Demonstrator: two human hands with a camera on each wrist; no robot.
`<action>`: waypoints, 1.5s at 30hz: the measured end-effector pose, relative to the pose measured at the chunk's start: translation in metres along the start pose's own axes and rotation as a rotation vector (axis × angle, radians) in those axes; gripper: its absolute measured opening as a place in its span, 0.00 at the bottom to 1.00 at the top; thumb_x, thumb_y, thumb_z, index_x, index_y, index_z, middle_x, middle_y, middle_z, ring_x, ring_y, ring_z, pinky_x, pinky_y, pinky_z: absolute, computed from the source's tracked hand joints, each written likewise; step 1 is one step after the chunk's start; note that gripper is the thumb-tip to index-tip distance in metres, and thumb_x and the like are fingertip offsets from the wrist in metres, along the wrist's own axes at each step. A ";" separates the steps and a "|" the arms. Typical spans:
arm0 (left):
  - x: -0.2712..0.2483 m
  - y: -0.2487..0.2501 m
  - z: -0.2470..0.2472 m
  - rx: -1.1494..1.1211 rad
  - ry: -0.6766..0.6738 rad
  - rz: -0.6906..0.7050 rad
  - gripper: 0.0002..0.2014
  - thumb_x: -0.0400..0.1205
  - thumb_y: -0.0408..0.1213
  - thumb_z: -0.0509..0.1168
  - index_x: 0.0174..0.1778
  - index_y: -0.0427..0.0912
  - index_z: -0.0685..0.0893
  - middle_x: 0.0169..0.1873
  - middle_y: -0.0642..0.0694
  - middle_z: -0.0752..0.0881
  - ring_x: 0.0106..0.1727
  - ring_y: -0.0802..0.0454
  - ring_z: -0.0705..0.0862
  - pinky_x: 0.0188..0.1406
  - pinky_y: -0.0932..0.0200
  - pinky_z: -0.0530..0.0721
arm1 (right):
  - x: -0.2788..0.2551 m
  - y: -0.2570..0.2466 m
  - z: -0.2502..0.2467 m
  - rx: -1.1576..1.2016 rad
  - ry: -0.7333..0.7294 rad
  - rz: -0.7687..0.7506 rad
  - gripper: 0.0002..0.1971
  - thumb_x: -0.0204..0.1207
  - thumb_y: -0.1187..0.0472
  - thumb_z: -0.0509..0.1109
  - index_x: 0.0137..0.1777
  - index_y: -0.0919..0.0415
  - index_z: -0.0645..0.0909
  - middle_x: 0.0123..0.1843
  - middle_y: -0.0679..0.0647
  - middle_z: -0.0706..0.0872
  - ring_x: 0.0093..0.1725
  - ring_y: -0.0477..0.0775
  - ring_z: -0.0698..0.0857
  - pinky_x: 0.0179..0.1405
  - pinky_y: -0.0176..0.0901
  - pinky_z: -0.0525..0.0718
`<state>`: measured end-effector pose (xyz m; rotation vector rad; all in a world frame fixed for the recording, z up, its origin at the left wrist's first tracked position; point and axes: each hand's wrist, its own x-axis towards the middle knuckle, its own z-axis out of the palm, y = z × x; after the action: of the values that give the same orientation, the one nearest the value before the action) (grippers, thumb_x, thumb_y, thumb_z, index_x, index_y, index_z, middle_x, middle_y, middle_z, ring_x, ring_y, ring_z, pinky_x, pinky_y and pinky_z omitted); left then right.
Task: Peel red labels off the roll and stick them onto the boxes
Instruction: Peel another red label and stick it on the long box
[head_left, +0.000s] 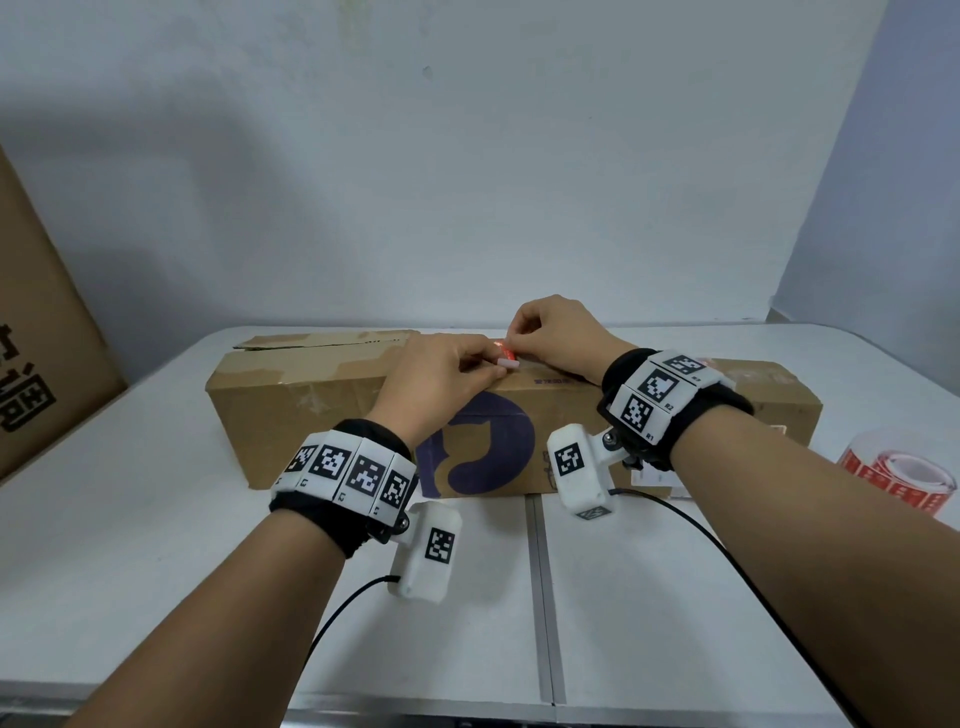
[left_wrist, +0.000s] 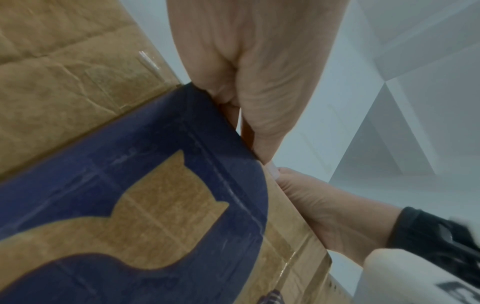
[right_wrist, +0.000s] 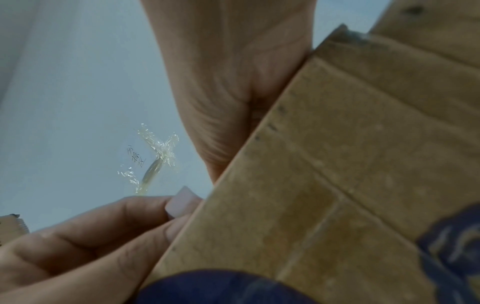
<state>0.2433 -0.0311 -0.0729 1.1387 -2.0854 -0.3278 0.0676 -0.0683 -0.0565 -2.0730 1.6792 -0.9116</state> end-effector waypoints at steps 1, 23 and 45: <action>0.000 0.000 0.000 0.001 -0.001 -0.001 0.07 0.78 0.41 0.71 0.47 0.56 0.91 0.40 0.54 0.93 0.44 0.56 0.89 0.45 0.55 0.85 | 0.000 0.000 0.001 -0.005 0.001 -0.006 0.06 0.72 0.60 0.72 0.44 0.62 0.87 0.37 0.46 0.84 0.43 0.46 0.81 0.35 0.27 0.73; 0.001 0.003 -0.001 0.025 -0.045 -0.043 0.06 0.79 0.43 0.70 0.49 0.53 0.91 0.40 0.52 0.92 0.46 0.58 0.88 0.37 0.69 0.77 | 0.007 0.005 0.004 -0.125 -0.079 0.003 0.20 0.73 0.45 0.73 0.57 0.60 0.82 0.58 0.57 0.84 0.50 0.49 0.80 0.39 0.35 0.73; 0.001 0.003 -0.007 0.015 -0.111 -0.020 0.08 0.77 0.51 0.71 0.49 0.57 0.91 0.42 0.57 0.92 0.46 0.62 0.87 0.47 0.58 0.84 | -0.023 -0.002 -0.002 -0.071 0.012 -0.061 0.17 0.76 0.72 0.61 0.52 0.57 0.90 0.50 0.53 0.77 0.45 0.49 0.81 0.34 0.25 0.73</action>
<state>0.2463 -0.0297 -0.0654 1.1744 -2.1776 -0.3938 0.0655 -0.0452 -0.0602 -2.1801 1.6859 -0.8975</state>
